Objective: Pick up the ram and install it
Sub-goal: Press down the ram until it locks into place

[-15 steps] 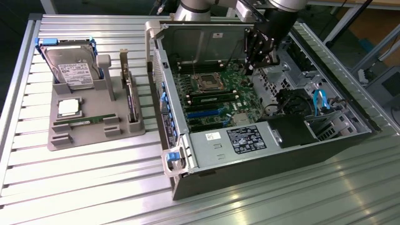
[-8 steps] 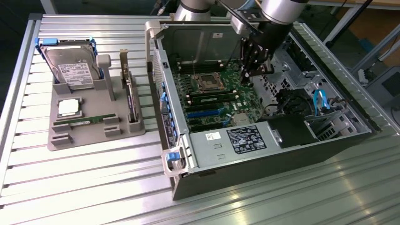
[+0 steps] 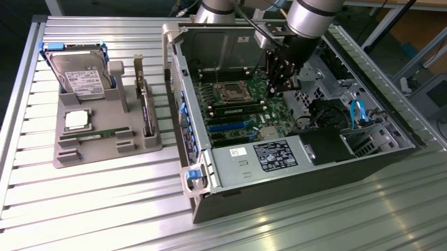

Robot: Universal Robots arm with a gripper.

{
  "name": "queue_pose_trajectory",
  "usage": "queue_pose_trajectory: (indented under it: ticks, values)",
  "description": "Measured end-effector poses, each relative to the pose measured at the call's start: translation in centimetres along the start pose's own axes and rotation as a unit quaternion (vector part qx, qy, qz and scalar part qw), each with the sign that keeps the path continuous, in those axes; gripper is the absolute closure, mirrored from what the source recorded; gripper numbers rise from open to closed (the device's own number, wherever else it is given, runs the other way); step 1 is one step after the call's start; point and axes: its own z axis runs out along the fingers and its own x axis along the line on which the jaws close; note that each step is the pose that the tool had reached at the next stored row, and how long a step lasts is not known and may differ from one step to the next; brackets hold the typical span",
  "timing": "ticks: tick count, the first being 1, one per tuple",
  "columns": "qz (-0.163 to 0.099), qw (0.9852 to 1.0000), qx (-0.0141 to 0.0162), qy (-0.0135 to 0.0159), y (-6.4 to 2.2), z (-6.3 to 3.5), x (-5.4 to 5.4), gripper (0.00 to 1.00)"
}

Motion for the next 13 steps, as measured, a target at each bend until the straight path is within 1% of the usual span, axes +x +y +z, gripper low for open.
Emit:
queue_pose_trajectory:
  ticks: [6, 9, 13]
  values:
    - [0.000, 1.0000, 0.0000, 0.0000, -0.03, 1.14, 0.0, 0.90]
    - [0.000, 1.0000, 0.0000, -0.0001, -0.06, 1.88, 0.0, 0.90]
    - [0.000, 1.0000, 0.0000, 0.0000, -0.06, 1.91, -0.1, 0.90]
